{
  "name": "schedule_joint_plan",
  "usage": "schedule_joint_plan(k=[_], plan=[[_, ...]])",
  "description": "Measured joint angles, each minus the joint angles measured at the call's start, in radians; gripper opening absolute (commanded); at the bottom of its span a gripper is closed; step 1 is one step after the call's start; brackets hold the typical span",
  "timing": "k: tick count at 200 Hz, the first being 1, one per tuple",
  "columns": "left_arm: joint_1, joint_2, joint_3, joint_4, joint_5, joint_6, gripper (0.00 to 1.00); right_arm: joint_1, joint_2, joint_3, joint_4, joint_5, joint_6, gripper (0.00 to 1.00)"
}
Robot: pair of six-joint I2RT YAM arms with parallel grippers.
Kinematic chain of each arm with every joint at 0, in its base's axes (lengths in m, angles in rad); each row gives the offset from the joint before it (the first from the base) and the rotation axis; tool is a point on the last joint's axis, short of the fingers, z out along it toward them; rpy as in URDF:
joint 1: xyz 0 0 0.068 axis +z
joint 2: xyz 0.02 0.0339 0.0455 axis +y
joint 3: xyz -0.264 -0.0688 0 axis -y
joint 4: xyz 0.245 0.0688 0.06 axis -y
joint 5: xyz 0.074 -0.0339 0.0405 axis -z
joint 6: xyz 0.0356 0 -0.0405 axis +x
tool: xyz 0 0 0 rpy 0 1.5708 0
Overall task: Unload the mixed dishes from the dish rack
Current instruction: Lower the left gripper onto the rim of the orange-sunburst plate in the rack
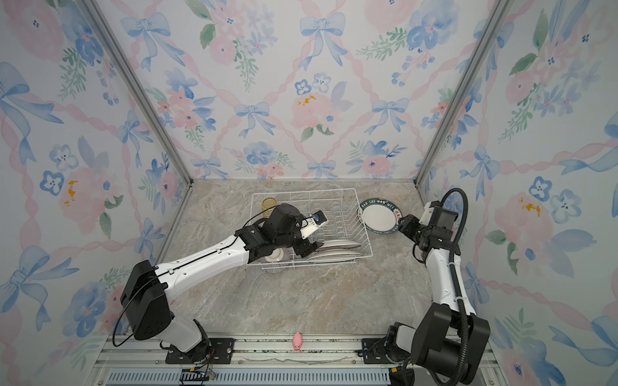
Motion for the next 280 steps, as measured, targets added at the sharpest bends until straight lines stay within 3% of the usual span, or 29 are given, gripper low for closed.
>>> schedule_joint_plan(k=[89, 180, 280], plan=[[-0.008, 0.045, 0.022, -0.018, -0.009, 0.04, 0.66, 0.003, -0.058, 0.0, -0.042, 0.018, -0.004, 0.54], [-0.051, 0.027, 0.022, -0.019, 0.013, 0.064, 0.68, 0.027, -0.058, 0.0, -0.044, 0.022, -0.004, 0.54], [-0.055, 0.073, 0.074, -0.047, 0.025, 0.093, 0.63, 0.033, -0.097, 0.0, -0.05, 0.022, -0.004, 0.53]])
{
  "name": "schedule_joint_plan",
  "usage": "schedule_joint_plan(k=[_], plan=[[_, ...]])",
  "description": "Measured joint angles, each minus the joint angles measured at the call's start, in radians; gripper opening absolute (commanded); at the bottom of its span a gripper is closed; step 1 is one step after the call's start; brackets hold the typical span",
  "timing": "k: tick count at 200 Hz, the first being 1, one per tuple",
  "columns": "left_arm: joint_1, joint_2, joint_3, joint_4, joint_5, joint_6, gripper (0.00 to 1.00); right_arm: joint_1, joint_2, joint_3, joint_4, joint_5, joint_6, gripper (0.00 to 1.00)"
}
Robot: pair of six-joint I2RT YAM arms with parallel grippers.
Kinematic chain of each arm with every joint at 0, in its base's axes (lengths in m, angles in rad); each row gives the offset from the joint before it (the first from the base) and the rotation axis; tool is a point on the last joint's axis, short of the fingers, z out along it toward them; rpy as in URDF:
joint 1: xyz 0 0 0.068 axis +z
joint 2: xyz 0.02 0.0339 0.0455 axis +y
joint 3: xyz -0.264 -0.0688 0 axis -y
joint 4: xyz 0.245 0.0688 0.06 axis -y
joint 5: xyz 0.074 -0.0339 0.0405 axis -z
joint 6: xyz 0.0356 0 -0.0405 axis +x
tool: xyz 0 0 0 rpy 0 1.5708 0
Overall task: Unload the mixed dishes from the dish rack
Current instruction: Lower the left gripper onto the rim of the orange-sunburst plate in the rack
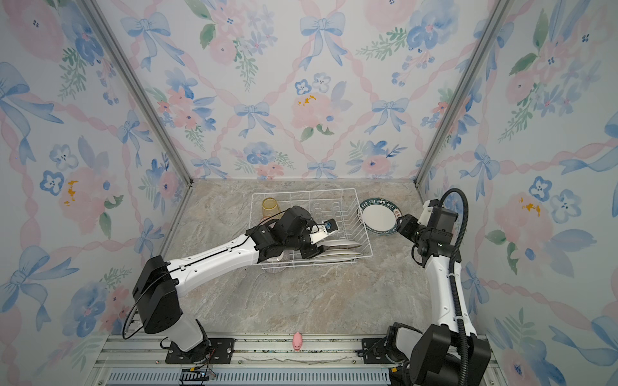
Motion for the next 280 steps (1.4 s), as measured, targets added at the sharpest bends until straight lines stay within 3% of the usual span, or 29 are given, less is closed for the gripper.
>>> schedule_joint_plan(k=[50, 150, 165, 183, 209, 280], plan=[[0.0, 0.062, 0.029, -0.013, -0.007, 0.018, 0.61, 0.0, -0.028, 0.0, -0.005, 0.0, 0.0, 0.53], [0.002, 0.146, 0.104, -0.003, -0.087, 0.062, 0.87, 0.001, -0.031, 0.0, -0.005, 0.0, 0.0, 0.53], [0.002, 0.161, 0.116, 0.001, -0.09, 0.064, 0.83, 0.002, -0.031, 0.0, -0.005, -0.001, 0.0, 0.53], [0.002, 0.184, 0.126, 0.0, -0.089, 0.075, 0.66, 0.002, -0.031, 0.0, -0.005, -0.001, 0.0, 0.53], [0.001, 0.217, 0.132, -0.007, -0.089, 0.081, 0.65, 0.003, -0.031, 0.0, -0.004, -0.001, 0.0, 0.53], [0.002, 0.228, 0.131, -0.018, -0.079, 0.085, 0.48, 0.016, -0.03, 0.0, -0.002, -0.001, 0.0, 0.53]])
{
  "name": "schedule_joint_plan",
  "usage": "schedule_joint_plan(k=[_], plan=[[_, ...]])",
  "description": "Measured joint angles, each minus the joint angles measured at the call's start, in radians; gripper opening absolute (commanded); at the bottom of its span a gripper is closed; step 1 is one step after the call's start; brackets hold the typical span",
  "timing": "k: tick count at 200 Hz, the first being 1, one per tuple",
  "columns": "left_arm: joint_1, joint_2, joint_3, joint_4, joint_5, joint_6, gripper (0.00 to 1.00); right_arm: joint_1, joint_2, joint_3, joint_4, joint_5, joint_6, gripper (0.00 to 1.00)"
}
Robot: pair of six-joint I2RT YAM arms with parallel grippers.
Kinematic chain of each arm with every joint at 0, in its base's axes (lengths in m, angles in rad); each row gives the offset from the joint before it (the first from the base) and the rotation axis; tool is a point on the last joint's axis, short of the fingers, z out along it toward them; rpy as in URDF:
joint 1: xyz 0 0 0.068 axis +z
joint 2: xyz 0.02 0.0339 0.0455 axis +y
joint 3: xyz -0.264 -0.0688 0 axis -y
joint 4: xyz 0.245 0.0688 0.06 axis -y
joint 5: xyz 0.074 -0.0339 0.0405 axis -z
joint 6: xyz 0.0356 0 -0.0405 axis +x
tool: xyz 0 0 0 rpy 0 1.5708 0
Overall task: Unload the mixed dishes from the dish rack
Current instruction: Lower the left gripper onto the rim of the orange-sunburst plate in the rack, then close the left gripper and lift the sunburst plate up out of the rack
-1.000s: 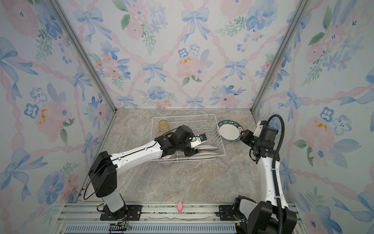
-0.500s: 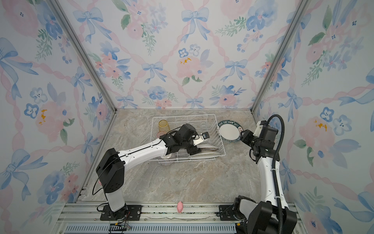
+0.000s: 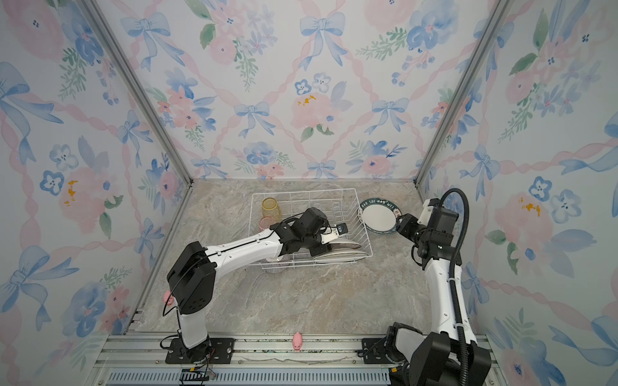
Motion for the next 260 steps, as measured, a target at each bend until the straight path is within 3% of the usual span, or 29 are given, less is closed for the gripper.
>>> schedule_joint_plan(k=[48, 87, 95, 98, 99, 113, 196, 260], plan=[[0.01, 0.0, 0.001, -0.001, 0.008, 0.01, 0.33, 0.025, 0.002, 0.0, 0.0, 0.001, 0.0, 0.53], [0.025, 0.0, 0.013, -0.002, 0.024, 0.021, 0.28, 0.037, 0.002, 0.0, 0.0, 0.002, 0.0, 0.52], [0.026, 0.0, 0.016, -0.001, 0.027, 0.026, 0.18, 0.04, 0.002, 0.0, 0.0, 0.003, 0.0, 0.52], [0.027, 0.0, 0.017, -0.002, 0.028, 0.022, 0.01, 0.041, 0.002, 0.0, 0.0, 0.004, 0.0, 0.52], [0.027, 0.0, 0.017, -0.002, 0.029, 0.021, 0.0, 0.042, 0.002, 0.0, 0.0, 0.005, 0.0, 0.52], [0.032, 0.0, 0.023, 0.016, -0.014, 0.044, 0.0, 0.045, 0.002, 0.0, 0.0, 0.006, 0.0, 0.52], [0.049, 0.0, 0.045, -0.022, 0.014, 0.062, 0.0, 0.064, 0.002, 0.0, 0.0, 0.017, 0.0, 0.52], [0.116, 0.0, 0.161, -0.073, 0.113, 0.004, 0.0, 0.067, 0.002, 0.0, 0.003, 0.002, -0.005, 0.52]])
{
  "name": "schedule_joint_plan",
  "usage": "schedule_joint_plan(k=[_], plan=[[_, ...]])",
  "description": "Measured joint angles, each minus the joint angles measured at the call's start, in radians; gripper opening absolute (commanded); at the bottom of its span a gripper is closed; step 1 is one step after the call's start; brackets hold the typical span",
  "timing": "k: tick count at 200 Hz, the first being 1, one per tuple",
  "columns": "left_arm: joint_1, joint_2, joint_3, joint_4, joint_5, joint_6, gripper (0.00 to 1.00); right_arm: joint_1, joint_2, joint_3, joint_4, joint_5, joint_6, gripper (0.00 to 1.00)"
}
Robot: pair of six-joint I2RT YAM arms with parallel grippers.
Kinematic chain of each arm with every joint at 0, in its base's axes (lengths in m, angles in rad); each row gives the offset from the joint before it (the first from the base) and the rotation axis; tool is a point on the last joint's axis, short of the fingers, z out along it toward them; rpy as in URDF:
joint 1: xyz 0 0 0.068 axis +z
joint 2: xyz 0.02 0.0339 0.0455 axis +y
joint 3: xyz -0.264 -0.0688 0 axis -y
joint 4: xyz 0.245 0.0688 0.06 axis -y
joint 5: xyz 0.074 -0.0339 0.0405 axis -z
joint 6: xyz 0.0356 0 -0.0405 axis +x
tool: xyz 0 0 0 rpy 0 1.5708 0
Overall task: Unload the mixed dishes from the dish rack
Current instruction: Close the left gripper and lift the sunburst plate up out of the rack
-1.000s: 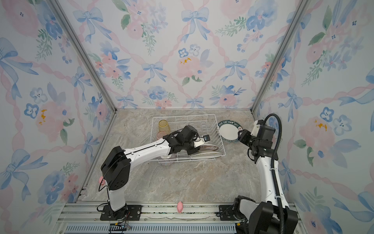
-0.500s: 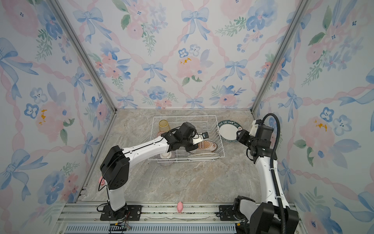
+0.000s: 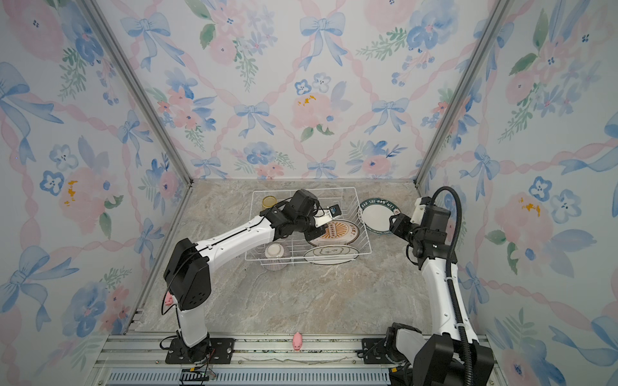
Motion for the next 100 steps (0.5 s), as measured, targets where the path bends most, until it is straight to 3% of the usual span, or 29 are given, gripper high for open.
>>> schedule_joint_plan(k=[53, 100], plan=[[0.042, -0.016, 0.092, 0.014, 0.105, -0.085, 0.0, 0.01, -0.001, -0.001, 0.041, -0.073, -0.018, 0.52], [0.08, -0.02, 0.116, 0.003, 0.241, -0.197, 0.0, 0.01, -0.009, -0.038, 0.146, -0.212, -0.014, 0.51]])
